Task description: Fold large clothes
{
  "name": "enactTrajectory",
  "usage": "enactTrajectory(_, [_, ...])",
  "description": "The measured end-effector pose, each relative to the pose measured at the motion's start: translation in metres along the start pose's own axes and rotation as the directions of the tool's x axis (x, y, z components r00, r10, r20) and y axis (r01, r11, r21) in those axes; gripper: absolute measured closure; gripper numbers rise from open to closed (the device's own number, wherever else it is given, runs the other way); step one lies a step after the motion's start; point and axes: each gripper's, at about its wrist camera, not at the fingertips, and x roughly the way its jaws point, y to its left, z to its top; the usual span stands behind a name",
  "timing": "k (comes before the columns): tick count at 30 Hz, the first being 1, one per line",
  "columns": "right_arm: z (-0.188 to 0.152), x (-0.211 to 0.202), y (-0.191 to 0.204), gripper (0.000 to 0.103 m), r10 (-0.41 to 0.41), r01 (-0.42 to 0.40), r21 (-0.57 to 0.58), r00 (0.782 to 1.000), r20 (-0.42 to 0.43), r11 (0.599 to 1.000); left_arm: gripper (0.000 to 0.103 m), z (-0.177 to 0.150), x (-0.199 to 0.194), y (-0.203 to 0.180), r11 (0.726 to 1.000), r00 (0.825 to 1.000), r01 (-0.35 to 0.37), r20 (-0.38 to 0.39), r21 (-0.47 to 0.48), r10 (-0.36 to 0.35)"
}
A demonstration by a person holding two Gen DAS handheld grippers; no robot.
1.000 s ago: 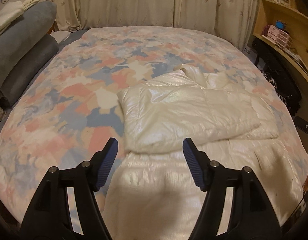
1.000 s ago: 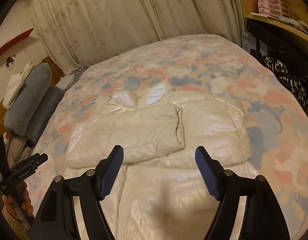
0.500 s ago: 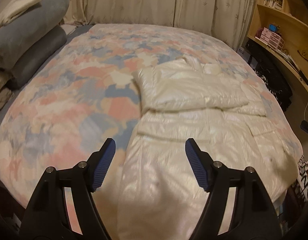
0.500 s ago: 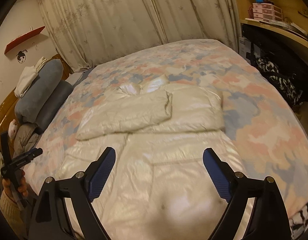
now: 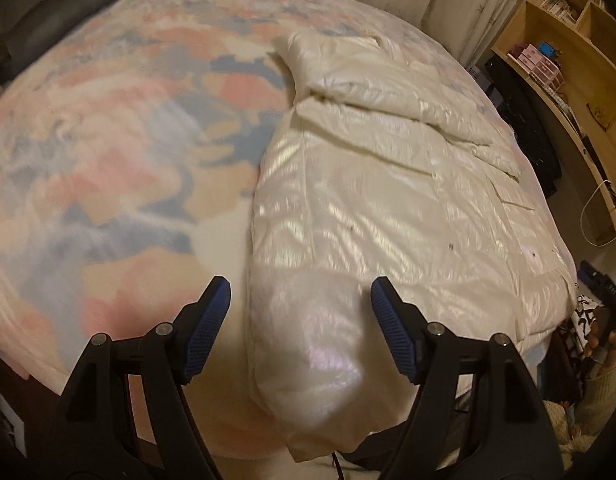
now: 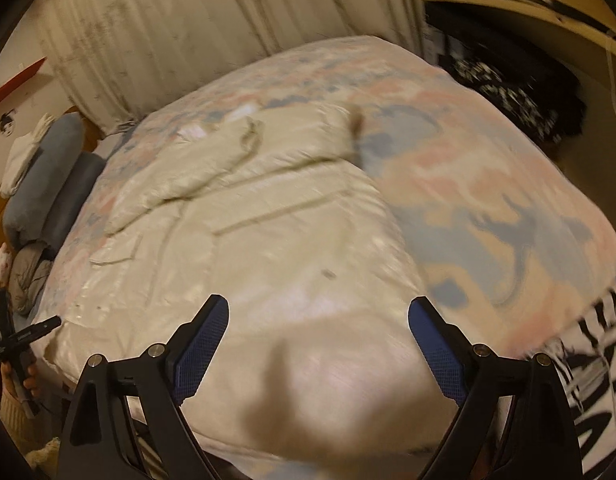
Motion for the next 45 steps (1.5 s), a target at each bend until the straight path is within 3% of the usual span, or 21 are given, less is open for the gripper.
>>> enactTrajectory(7, [-0.031,0.015,-0.046,0.011,-0.011,0.016,0.154,0.999,-0.032,0.988,0.029,-0.012,0.019,0.004,0.998,0.998,0.061,-0.011,-0.018,-0.061])
enactTrajectory(11, [-0.051,0.032,-0.056,0.012,0.043,-0.033,0.194,0.998,-0.051,0.98,0.023,-0.018,0.023,0.007,0.994,0.995,0.1,0.012,-0.036,-0.1])
enactTrajectory(17, [-0.062,0.044,-0.031,0.031,0.107,-0.105,0.157,0.994,-0.003,0.982,0.023,-0.028,0.025,0.009,0.987,0.988,0.144,0.065,-0.072,-0.139])
enactTrajectory(23, [-0.065,0.047,-0.012,0.058,0.147,-0.149,0.131,0.989,0.029,0.98,0.023,-0.035,0.029,0.001,0.979,0.982,0.18,0.081,-0.092,-0.173])
enactTrajectory(25, [-0.061,0.045,-0.007,0.066,0.142,-0.146,0.117,0.989,0.039,0.982,0.03,-0.037,0.028,-0.003,0.976,0.98,0.186,0.092,-0.109,-0.176])
enactTrajectory(27, [-0.06,0.041,-0.003,0.07,0.128,-0.133,0.105,0.99,0.053,0.986,0.062,-0.037,0.028,-0.007,0.974,0.981,0.176,0.102,-0.146,-0.163])
enactTrajectory(30, [-0.056,0.032,0.006,0.077,0.107,-0.115,0.093,0.991,0.08,0.989,0.084,-0.035,0.019,-0.015,0.967,0.982,0.156,0.14,-0.201,-0.13])
enactTrajectory(34, [-0.047,0.01,0.014,0.082,0.102,-0.115,0.092,0.986,0.134,0.989,0.088,-0.036,-0.007,-0.047,0.99,0.984,0.028,0.178,-0.14,-0.002])
enactTrajectory(36, [-0.043,-0.005,0.017,0.082,0.106,-0.123,0.098,0.981,0.161,0.988,0.088,-0.039,-0.022,-0.057,0.992,0.981,0.013,0.192,-0.128,0.012])
enactTrajectory(45, [-0.043,-0.07,0.018,0.082,0.144,-0.177,0.127,0.961,0.237,0.976,0.088,-0.063,-0.094,-0.055,0.979,0.98,0.085,0.193,-0.185,-0.049])
